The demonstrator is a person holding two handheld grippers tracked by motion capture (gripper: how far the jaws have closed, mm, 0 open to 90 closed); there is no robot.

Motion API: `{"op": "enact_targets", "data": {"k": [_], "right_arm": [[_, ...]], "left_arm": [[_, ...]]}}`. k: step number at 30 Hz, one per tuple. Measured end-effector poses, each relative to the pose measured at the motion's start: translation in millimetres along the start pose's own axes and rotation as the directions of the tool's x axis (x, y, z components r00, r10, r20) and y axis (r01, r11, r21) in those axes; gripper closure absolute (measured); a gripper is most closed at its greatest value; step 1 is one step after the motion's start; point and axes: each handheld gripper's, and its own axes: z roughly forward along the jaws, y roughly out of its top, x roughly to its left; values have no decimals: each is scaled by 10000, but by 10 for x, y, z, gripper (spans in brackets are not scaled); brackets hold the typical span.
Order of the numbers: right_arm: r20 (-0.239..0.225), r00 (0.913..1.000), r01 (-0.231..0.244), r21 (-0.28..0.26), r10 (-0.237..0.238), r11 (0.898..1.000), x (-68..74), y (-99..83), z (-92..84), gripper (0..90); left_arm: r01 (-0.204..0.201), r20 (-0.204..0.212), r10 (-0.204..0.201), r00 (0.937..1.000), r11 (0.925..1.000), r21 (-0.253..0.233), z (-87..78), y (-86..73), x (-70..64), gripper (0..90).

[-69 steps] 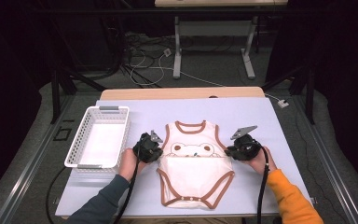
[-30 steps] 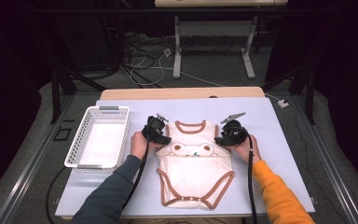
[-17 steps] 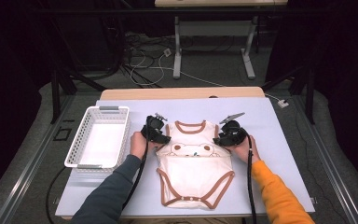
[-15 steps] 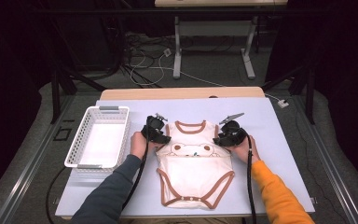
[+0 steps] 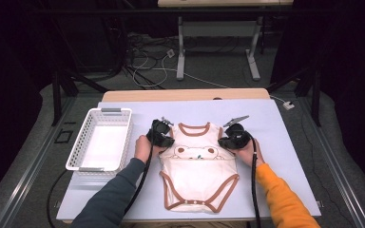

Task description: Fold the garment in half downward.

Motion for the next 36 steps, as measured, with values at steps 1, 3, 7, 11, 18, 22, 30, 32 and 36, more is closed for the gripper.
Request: {"op": "enact_targets", "data": {"k": [1,3,7,11,18,22,30,32,36], "right_arm": [[-18,10000,-30,-29,30,10000,-3,-8,-1,843],[-7,10000,-21,-96,21,10000,10,-15,-4,855],[-44,10000,-2,-156,2,9999,13,-16,-1,862],[-43,10000,40,-194,-41,9998,15,-14,-10,866],[-89,9999,104,-470,-108,9988,9,-6,-66,868],[-199,9997,142,-685,-156,9975,16,6,-98,868],[-183,9988,432,-1030,-453,9937,43,27,-204,867],[-136,9985,506,-1081,-523,9929,53,32,-230,868],[-117,9987,488,-1191,-505,9917,63,44,-282,868]], "left_arm": [[-39,-8,39,10000,10000,-32,0,-2,-4,841],[-12,63,13,10000,10000,-86,-2,-13,5,845],[-101,75,102,9999,9999,-107,-3,-11,10,852],[-117,68,118,9999,9999,-120,-8,-12,-4,865],[-25,186,35,9998,9987,-513,-28,-25,13,869],[-195,53,200,9998,9968,-779,-76,-18,-2,870],[-327,47,334,9994,9927,-1160,-211,-27,-58,870],[-344,6,347,9994,9916,-1245,-230,-30,-69,871],[-361,-25,361,9993,9893,-1414,-275,-43,-83,870]]}}
